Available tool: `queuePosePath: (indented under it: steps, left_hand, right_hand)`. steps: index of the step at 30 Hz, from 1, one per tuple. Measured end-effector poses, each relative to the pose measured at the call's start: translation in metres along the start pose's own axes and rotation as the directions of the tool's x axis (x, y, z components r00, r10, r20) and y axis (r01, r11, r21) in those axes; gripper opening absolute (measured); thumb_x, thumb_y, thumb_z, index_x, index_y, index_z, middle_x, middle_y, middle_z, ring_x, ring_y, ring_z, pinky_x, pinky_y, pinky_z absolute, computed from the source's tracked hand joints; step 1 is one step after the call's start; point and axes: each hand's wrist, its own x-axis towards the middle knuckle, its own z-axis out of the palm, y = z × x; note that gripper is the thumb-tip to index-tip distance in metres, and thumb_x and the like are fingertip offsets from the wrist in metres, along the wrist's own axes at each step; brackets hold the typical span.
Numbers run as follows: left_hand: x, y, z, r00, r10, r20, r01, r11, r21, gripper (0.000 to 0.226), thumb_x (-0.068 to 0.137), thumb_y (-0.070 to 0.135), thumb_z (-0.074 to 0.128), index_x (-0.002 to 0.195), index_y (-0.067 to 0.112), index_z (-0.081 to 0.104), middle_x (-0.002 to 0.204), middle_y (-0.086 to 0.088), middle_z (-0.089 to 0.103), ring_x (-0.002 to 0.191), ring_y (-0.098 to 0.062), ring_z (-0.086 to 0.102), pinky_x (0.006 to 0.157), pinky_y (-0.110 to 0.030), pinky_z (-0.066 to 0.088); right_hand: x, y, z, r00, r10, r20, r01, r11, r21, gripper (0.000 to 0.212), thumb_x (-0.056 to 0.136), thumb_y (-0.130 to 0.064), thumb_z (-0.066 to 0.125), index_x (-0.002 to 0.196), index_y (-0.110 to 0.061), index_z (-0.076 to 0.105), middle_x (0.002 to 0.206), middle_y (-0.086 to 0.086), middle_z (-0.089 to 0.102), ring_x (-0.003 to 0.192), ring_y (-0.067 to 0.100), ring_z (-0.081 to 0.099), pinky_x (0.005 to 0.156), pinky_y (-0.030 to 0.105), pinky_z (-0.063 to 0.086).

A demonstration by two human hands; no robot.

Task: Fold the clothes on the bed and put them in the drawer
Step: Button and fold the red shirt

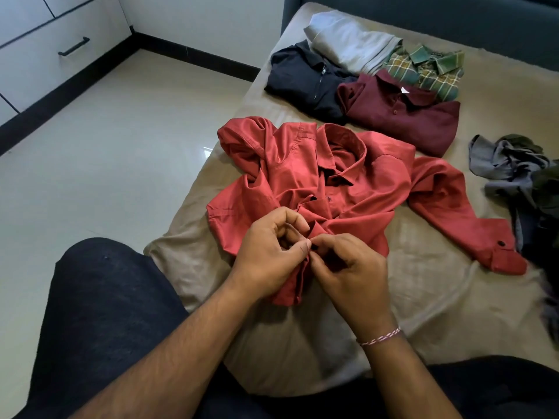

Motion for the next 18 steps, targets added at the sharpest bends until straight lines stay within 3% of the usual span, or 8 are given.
queuePosePath:
  steps: [3, 7, 10, 13, 16, 18]
  left_hand:
    - [-0.003, -0.001, 0.007, 0.998, -0.059, 0.019, 0.061, 0.996, -0.072, 0.027, 0.084, -0.006, 0.079, 0.092, 0.018, 0.069, 0.077, 0.001, 0.070, 0.070, -0.008, 0.066, 0.066, -0.022, 0.054]
    - [-0.006, -0.007, 0.011, 0.997, -0.044, -0.071, 0.054, 0.987, 0.151, 0.013, 0.085, 0.015, 0.081, 0.077, 0.023, 0.075, 0.071, 0.008, 0.074, 0.063, -0.002, 0.065, 0.063, -0.023, 0.052]
    - [-0.005, -0.006, 0.006, 0.999, -0.043, -0.020, 0.045, 0.990, 0.135, 0.013, 0.090, 0.012, 0.078, 0.079, 0.018, 0.078, 0.072, 0.004, 0.075, 0.064, -0.002, 0.065, 0.063, -0.025, 0.052]
    - [-0.001, -0.004, -0.001, 0.999, -0.022, 0.046, 0.016, 0.992, 0.124, 0.013, 0.091, 0.023, 0.072, 0.080, 0.019, 0.077, 0.078, 0.000, 0.076, 0.070, -0.008, 0.067, 0.070, -0.036, 0.057]
    - [0.000, -0.007, -0.007, 0.993, 0.020, 0.118, -0.041, 0.982, 0.182, 0.018, 0.093, 0.030, 0.062, 0.082, 0.020, 0.071, 0.078, 0.000, 0.071, 0.073, -0.008, 0.062, 0.073, -0.039, 0.054]
    - [-0.001, -0.009, -0.008, 0.986, 0.066, 0.156, -0.098, 0.973, 0.209, 0.016, 0.095, 0.028, 0.058, 0.085, 0.020, 0.067, 0.079, 0.005, 0.067, 0.074, -0.006, 0.060, 0.073, -0.034, 0.052]
  right_hand:
    - [0.001, 0.001, 0.000, 0.999, 0.007, -0.035, -0.009, 0.998, -0.057, 0.016, 0.078, -0.008, 0.085, 0.088, -0.016, 0.078, 0.083, -0.010, 0.070, 0.074, 0.003, 0.065, 0.070, 0.018, 0.051]
    - [0.000, -0.001, 0.002, 0.997, 0.000, -0.083, -0.009, 0.995, -0.098, 0.010, 0.080, -0.014, 0.084, 0.082, -0.018, 0.075, 0.076, -0.010, 0.067, 0.067, 0.005, 0.061, 0.065, 0.018, 0.049]
    - [-0.003, -0.002, 0.002, 0.996, -0.012, -0.092, 0.002, 0.994, -0.109, 0.010, 0.081, -0.017, 0.085, 0.081, -0.018, 0.075, 0.075, -0.010, 0.066, 0.066, 0.003, 0.060, 0.063, 0.019, 0.049]
    - [-0.003, -0.005, 0.000, 0.995, 0.031, -0.095, -0.028, 0.999, 0.041, 0.012, 0.082, -0.011, 0.087, 0.089, -0.015, 0.078, 0.083, -0.009, 0.073, 0.075, 0.005, 0.068, 0.069, 0.026, 0.056]
    - [0.000, -0.006, -0.002, 0.997, 0.072, 0.008, -0.072, 0.967, 0.243, 0.021, 0.087, -0.005, 0.083, 0.105, -0.014, 0.079, 0.097, -0.009, 0.077, 0.087, 0.013, 0.074, 0.080, 0.031, 0.059]
    - [0.004, -0.010, 0.000, 0.970, 0.221, 0.101, -0.243, 0.870, 0.430, 0.018, 0.090, 0.001, 0.076, 0.102, -0.013, 0.079, 0.097, -0.002, 0.079, 0.090, 0.017, 0.075, 0.079, 0.038, 0.061]
